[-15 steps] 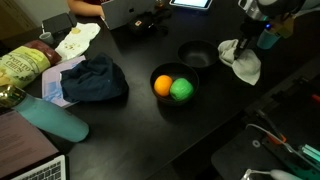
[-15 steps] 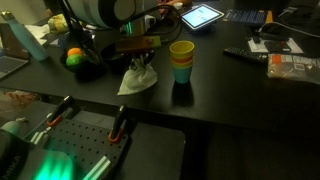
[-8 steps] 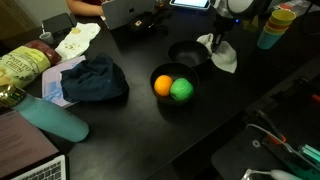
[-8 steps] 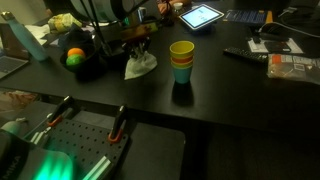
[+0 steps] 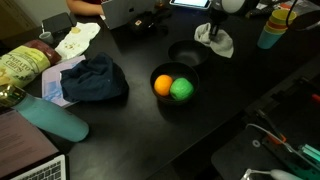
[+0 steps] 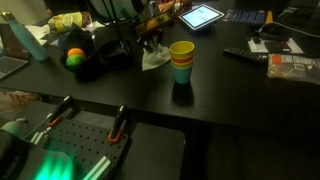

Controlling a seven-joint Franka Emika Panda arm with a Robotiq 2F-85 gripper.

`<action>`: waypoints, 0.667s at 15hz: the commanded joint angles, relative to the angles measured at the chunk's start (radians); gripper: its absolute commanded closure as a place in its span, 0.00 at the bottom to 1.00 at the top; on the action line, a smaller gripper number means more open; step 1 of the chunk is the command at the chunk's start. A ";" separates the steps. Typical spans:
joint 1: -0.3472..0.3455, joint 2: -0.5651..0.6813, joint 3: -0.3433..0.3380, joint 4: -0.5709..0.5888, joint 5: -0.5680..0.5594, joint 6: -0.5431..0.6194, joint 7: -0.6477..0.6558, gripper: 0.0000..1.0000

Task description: Use the towel to wipe the part of the counter next to the cups

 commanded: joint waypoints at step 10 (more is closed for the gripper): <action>-0.226 -0.250 0.062 -0.407 0.023 -0.005 -0.029 0.95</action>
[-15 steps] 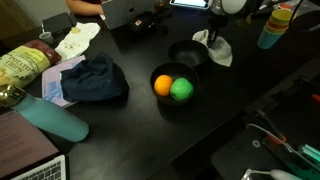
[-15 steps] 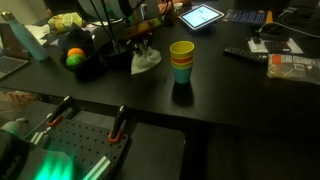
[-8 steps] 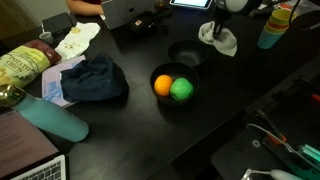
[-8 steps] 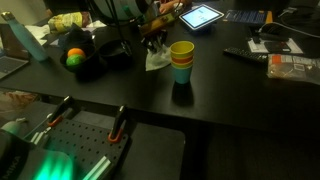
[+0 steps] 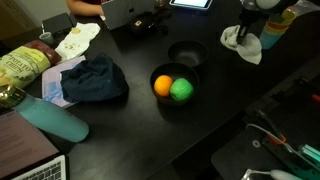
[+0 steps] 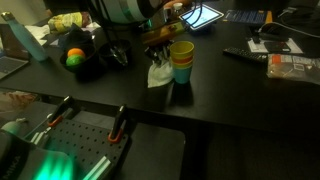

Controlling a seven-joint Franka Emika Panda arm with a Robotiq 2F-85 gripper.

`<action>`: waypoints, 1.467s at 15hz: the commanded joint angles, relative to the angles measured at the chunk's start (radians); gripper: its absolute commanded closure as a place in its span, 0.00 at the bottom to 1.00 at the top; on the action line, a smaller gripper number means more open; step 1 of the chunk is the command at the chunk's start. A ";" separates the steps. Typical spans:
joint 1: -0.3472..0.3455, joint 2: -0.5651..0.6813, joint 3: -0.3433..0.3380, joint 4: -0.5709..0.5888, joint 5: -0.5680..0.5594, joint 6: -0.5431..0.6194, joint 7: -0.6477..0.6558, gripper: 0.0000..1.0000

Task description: Use the towel to wipe the part of the counter next to the cups

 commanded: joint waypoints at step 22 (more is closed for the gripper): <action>-0.022 -0.070 0.258 -0.186 0.452 -0.037 -0.618 0.95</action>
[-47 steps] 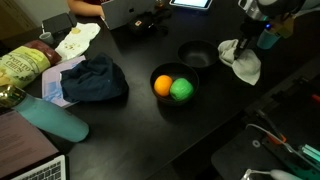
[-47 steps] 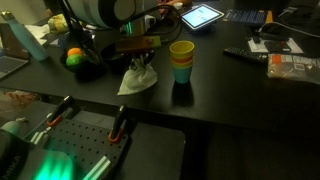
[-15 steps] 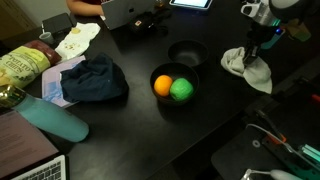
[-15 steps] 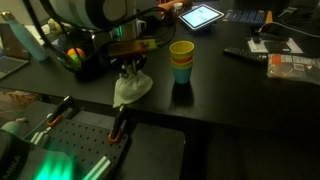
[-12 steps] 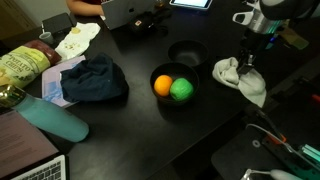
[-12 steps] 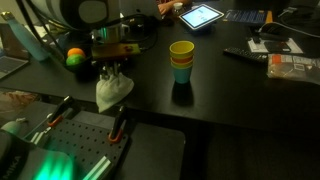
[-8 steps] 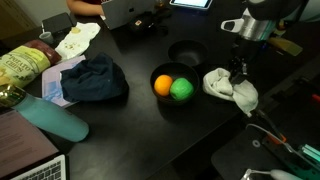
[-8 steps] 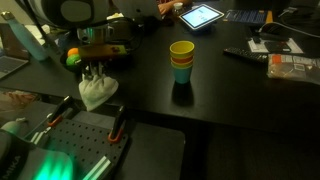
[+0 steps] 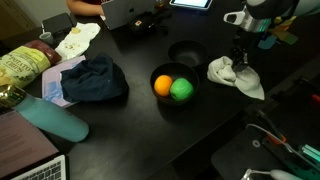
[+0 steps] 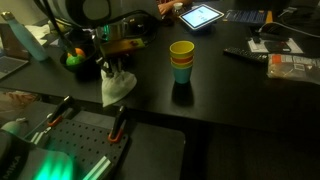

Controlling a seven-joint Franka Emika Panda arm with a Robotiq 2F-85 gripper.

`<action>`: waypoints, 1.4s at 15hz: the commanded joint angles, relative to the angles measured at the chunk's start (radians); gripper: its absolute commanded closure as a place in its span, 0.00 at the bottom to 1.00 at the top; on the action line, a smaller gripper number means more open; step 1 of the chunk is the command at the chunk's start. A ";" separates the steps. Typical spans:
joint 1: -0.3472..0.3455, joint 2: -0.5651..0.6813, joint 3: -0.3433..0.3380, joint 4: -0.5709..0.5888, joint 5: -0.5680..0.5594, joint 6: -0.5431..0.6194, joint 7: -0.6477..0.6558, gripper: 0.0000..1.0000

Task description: Use the towel to wipe the part of the counter next to the cups

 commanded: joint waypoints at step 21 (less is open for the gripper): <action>0.418 -0.013 -0.448 0.382 -0.788 0.021 0.595 0.95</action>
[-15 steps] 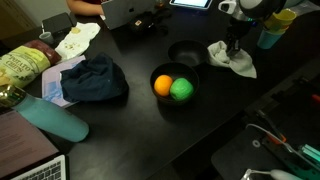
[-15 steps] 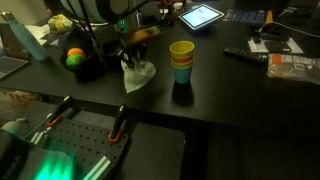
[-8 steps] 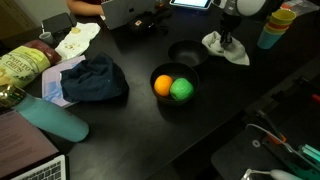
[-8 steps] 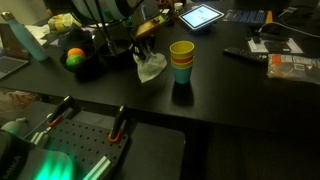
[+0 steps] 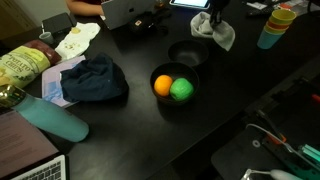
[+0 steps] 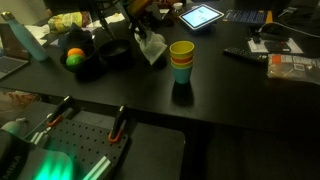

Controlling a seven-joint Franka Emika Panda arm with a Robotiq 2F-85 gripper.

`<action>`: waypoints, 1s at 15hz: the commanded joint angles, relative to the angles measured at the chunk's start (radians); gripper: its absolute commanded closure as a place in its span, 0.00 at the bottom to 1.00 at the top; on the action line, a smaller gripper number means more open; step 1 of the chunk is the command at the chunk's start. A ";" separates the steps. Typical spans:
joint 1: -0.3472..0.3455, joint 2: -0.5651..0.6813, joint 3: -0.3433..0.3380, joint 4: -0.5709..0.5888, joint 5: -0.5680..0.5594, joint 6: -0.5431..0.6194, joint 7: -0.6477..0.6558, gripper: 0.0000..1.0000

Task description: Use the towel to wipe the part of the counter next to the cups

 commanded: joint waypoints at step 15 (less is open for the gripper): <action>-0.069 -0.037 0.298 -0.098 0.235 -0.113 -0.093 0.95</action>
